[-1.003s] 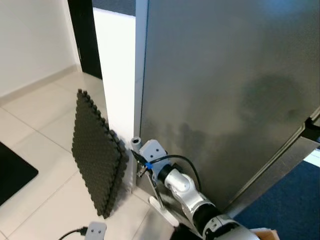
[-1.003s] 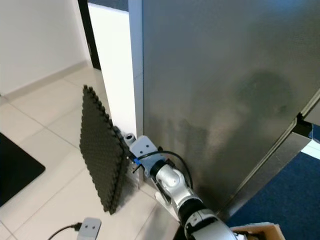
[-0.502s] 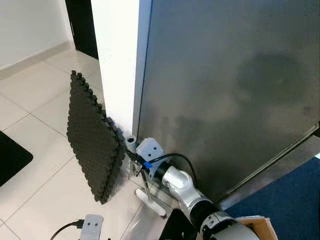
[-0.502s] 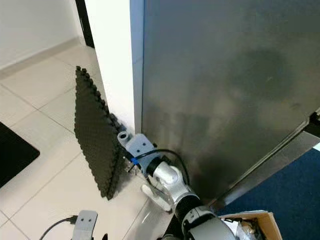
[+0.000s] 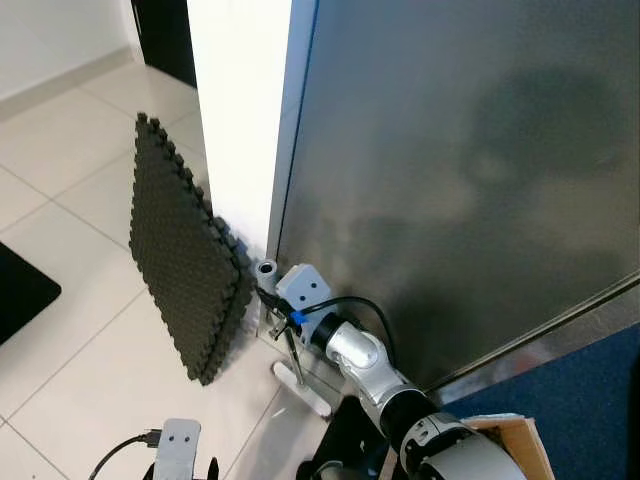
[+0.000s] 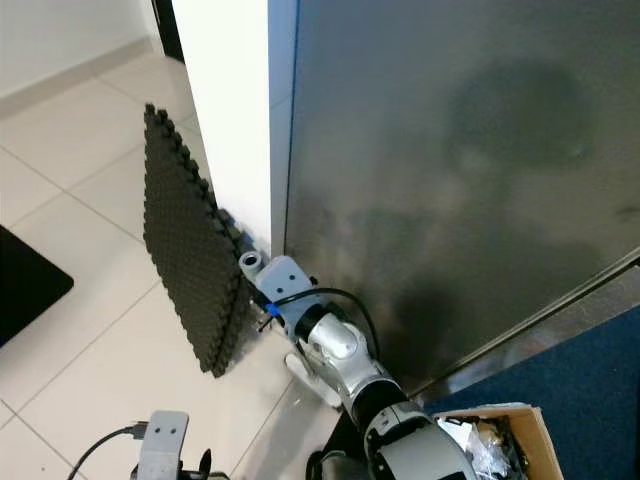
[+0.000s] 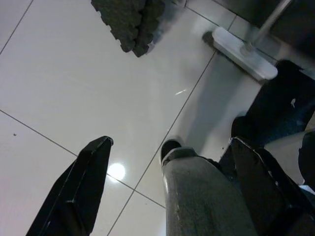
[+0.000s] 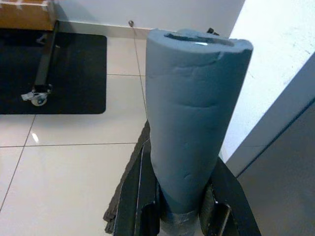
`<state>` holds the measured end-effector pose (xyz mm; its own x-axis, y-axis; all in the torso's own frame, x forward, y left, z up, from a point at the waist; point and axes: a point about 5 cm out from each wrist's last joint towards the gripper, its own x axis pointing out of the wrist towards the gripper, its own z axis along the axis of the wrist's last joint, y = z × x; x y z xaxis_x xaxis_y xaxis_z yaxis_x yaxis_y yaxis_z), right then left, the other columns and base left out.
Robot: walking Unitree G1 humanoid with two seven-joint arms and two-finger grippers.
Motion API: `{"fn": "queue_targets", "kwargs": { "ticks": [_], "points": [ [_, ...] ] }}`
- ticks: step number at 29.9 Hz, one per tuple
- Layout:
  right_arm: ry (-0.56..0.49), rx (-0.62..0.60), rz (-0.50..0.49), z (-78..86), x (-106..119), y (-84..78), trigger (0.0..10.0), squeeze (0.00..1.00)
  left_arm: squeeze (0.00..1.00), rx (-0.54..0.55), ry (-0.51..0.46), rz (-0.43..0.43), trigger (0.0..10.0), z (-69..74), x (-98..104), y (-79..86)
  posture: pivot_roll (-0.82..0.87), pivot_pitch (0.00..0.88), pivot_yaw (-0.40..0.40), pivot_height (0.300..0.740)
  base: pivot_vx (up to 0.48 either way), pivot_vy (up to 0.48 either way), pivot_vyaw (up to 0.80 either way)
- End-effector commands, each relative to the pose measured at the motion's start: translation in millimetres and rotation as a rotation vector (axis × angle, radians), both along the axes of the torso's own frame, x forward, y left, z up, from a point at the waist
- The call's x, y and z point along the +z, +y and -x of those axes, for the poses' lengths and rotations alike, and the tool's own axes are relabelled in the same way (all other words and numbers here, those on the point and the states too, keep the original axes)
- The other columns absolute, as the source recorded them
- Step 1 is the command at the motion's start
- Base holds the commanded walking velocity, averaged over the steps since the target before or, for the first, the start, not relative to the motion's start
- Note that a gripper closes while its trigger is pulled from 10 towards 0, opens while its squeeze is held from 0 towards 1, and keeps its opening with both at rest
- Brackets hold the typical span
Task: Sweep floor
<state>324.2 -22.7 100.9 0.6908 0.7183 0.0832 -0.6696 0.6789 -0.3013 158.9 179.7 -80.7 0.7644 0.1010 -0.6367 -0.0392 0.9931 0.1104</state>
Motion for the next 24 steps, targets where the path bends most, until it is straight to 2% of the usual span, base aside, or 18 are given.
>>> {"fn": "queue_targets", "kwargs": {
  "ticks": [1, 3, 4, 5, 6, 8, 9, 16, 24],
  "points": [
    [0.003, -0.009, 0.014, 0.3, -2.8, -1.2, 10.0, 0.0, 0.0, 0.012, 0.254, 0.063, 10.0, 68.7, -28.6, -19.7, 0.02, 0.316, -0.201, 0.74, 0.0, 0.0, 0.0],
    [0.003, -0.02, 0.016, -1.3, -1.6, -0.6, 10.0, 0.04, 0.0, 0.011, 0.251, 0.062, 10.0, 70.6, -28.6, -19.9, 0.02, 0.321, -0.202, 0.74, 0.0, 0.0, 0.0],
    [0.001, -0.027, 0.018, -2.7, -0.1, 0.4, 10.0, 0.19, 0.0, 0.013, 0.252, 0.06, 10.0, 73.6, -28.9, -19.4, 0.03, 0.326, -0.203, 0.74, 0.0, 0.0, 0.0],
    [0.001, -0.027, 0.018, -2.7, -0.1, 0.4, 10.0, 0.19, 0.0, 0.013, 0.252, 0.06, 10.0, 73.6, -28.9, -19.4, 0.03, 0.326, -0.203, 0.74, 0.0, 0.0, 0.0],
    [0.0, -0.031, 0.018, -3.8, 1.4, 1.8, 10.0, 0.26, 0.0, 0.016, 0.256, 0.058, 10.0, 77.7, -29.4, -18.4, 0.03, 0.329, -0.206, 0.74, 0.0, 0.0, 0.0],
    [-0.001, -0.033, 0.017, -4.4, 2.3, 2.8, 10.0, 0.26, 0.0, 0.019, 0.259, 0.056, 10.0, 80.3, -29.7, -17.7, 0.03, 0.329, -0.206, 0.74, 0.0, 0.0, 0.0],
    [-0.007, -0.038, 0.017, -5.2, 3.8, 3.6, 10.0, 0.38, 0.0, 0.023, 0.262, 0.053, 10.0, 83.1, -29.9, -16.8, 0.04, 0.33, -0.207, 0.74, 0.0, 0.0, 0.0],
    [-0.054, -0.086, 0.003, -10.6, 13.4, 3.9, 10.0, 0.37, 0.0, 0.028, 0.265, 0.047, 10.0, 91.1, -30.3, -14.3, 0.06, 0.322, -0.197, 0.74, 0.0, 0.0, 0.0],
    [-0.129, -0.147, 0.028, -17.1, 23.4, 1.7, 10.0, 0.31, 0.0, 0.016, 0.256, 0.043, 10.0, 90.2, -29.6, -13.7, 0.06, 0.317, -0.18, 0.74, 0.0, 0.0, 0.0]
  ]
}}
